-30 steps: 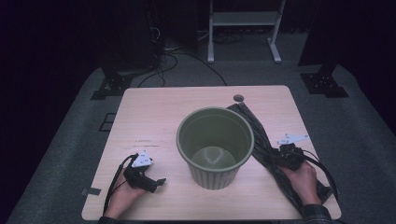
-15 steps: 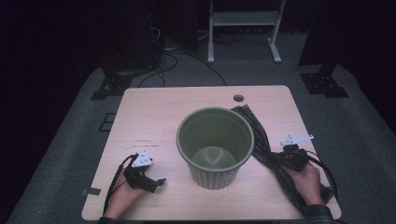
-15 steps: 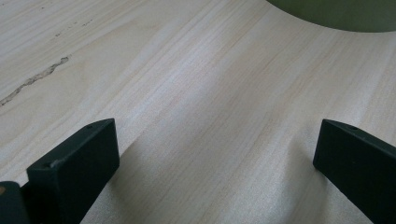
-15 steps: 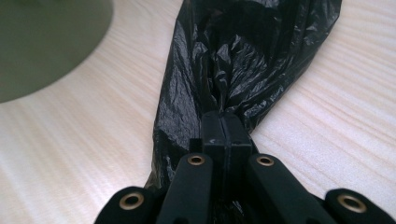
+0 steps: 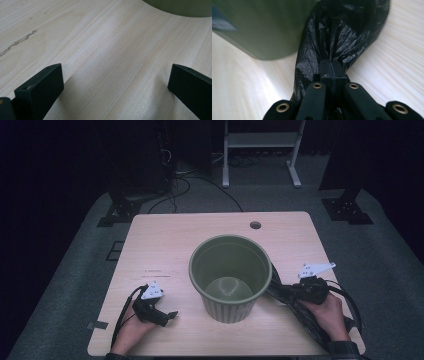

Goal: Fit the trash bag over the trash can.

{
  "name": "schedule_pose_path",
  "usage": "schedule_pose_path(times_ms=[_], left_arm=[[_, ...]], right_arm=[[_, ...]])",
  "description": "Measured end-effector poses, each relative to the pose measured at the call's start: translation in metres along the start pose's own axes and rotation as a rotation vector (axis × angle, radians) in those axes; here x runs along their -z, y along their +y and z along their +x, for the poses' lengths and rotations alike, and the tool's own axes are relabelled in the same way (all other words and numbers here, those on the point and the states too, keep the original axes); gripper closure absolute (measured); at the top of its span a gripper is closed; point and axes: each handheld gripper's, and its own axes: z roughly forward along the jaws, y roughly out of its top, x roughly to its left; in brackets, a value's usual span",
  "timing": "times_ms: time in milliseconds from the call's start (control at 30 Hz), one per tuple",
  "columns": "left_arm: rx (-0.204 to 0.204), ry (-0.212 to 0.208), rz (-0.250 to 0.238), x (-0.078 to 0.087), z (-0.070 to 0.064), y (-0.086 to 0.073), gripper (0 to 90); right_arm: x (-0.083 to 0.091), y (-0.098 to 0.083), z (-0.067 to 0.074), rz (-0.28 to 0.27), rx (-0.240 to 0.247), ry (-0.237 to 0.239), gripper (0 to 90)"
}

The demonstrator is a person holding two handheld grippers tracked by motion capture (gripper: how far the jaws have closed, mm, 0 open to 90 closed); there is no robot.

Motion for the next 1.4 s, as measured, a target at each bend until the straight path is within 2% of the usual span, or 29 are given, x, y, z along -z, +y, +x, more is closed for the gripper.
schedule_pose_path(times_ms=[200, 300, 500, 700, 733, 900, 933, 1067, 1300, 1400], left_arm=[[0.001, 0.001, -0.001, 0.0, 0.0, 0.0, 0.0], [0.002, 0.001, -0.001, 0.0, 0.0, 0.0, 0.0], [0.002, 0.001, -0.001, 0.0, -0.001, 0.0, 0.0], [0.003, 0.002, -0.002, 0.0, -0.001, 0.0, 0.0], [0.004, 0.002, -0.002, 0.0, -0.001, 0.0, 0.0], [0.004, 0.002, -0.001, 0.0, -0.001, 0.0, 0.0], [0.004, 0.002, -0.001, 0.0, -0.001, 0.0, 0.0], [0.004, 0.002, -0.001, 0.0, -0.001, 0.0, 0.0], [0.004, 0.003, -0.001, 0.0, -0.001, 0.0, 0.0], [0.004, 0.003, -0.001, 0.0, -0.001, 0.0, 0.0]], right_arm=[[0.001, 0.009, 0.007, -0.023, 0.036, 0.049, 90.0], [0.004, 0.016, 0.012, -0.053, 0.059, 0.081, 90.0], [0.011, 0.026, 0.019, -0.077, 0.093, 0.109, 90.0], [0.029, 0.039, 0.027, -0.115, 0.136, 0.141, 90.0], [0.036, 0.044, 0.029, -0.13, 0.151, 0.152, 90.0], [0.049, 0.054, 0.032, -0.153, 0.175, 0.175, 90.0], [0.057, 0.059, 0.033, -0.164, 0.187, 0.184, 90.0], [0.071, 0.069, 0.037, -0.179, 0.217, 0.197, 90.0], [0.079, 0.082, 0.042, -0.192, 0.243, 0.231, 90.0], [0.08, 0.093, 0.046, -0.201, 0.264, 0.259, 90.0]])
